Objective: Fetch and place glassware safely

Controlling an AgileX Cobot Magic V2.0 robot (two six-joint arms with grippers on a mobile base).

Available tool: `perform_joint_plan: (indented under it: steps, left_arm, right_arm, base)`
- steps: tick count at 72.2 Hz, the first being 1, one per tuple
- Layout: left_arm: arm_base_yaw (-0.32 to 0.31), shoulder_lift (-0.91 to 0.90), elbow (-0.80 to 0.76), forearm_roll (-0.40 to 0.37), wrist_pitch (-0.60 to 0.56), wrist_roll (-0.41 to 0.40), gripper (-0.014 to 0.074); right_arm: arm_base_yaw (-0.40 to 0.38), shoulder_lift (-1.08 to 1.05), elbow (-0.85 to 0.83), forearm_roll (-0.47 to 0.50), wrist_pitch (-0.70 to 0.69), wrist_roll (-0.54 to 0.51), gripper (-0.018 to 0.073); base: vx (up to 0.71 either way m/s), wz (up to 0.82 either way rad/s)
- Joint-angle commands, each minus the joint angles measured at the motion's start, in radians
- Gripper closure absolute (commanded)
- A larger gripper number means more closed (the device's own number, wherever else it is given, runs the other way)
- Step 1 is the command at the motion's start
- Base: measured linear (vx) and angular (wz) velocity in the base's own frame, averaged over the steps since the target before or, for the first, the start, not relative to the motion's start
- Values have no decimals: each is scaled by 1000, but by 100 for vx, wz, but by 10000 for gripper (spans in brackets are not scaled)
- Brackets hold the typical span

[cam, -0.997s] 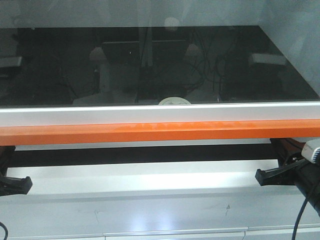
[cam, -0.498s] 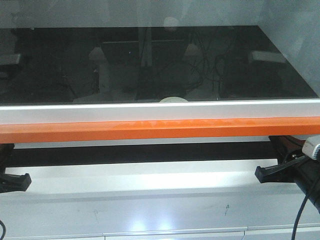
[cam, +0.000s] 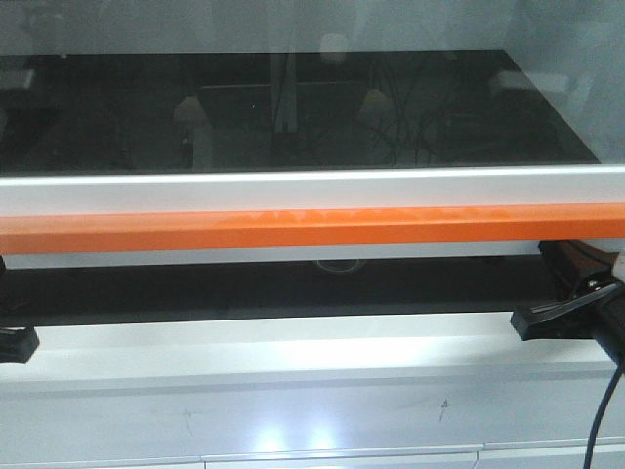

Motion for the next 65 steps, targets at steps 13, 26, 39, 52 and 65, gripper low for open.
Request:
perform_joint_plan:
  steps: [13, 26, 39, 52, 65]
  left_arm:
    - [-3, -128, -109, -11, -143, -7, 603]
    - [-4, -220, -109, -10, 31, -7, 603]
    - [-4, -405, -109, -11, 278, -8, 603]
    - [-4, -612, -109, -24, 546, -7, 603]
    - [-4, -775, -108, -30, 725, 42, 603]
  right_arm:
    - [-5, -138, -71, 11, -169, 17, 560]
    - [-5, -241, -70, -54, -7, 76, 560]
    - [-5, -427, -70, -293, 208, 327, 560]
    - [-5, -611, -69, -633, 374, 727, 560]
    - [-5, -758, -26, -1108, 463, 1149, 560]
  base:
    - [0, 0]
    - [0, 0]
    - [0, 0]
    - [0, 0]
    - [0, 0]
